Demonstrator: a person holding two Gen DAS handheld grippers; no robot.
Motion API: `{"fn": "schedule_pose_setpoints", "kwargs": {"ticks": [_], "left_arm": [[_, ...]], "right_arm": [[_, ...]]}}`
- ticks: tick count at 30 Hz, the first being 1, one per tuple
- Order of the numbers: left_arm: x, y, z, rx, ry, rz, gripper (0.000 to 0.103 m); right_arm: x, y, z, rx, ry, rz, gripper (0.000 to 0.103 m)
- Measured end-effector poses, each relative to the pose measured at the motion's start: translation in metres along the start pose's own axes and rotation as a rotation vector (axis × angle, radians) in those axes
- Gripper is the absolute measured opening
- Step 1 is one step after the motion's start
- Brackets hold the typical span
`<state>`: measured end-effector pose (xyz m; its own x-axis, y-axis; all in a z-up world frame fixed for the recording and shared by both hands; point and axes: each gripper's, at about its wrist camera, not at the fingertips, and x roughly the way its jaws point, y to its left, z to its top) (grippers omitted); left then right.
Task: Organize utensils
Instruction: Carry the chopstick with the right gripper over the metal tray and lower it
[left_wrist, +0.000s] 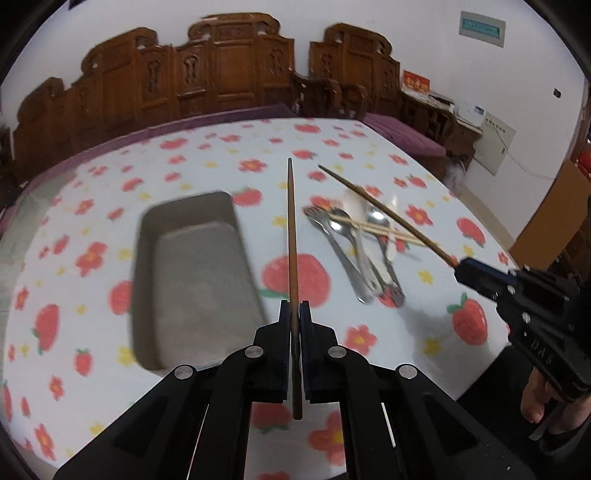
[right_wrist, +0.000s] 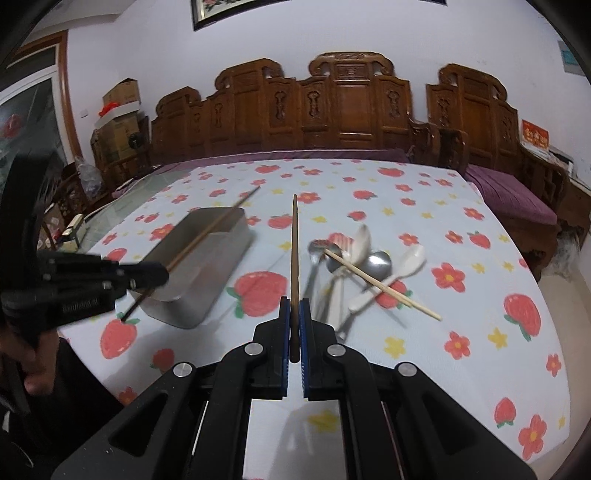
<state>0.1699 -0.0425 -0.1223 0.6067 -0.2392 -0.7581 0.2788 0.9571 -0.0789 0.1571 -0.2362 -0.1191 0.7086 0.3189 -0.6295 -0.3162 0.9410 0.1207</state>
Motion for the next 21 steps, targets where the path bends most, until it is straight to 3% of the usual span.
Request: {"fn": "schedule_pose_setpoints", "kwargs": {"ticks": [13, 21], "left_arm": [[0.02, 0.08, 0.002, -0.11, 0.084, 0.068, 0.004], [0.042, 0.095, 0.002, -0.142, 0.121, 0.054, 0.004]], "right_arm": [[0.016, 0.043, 0.029, -0.077, 0.005, 0.032, 0.006], [0.03, 0.065, 0.037, -0.118, 0.033, 0.045, 0.006]]}}
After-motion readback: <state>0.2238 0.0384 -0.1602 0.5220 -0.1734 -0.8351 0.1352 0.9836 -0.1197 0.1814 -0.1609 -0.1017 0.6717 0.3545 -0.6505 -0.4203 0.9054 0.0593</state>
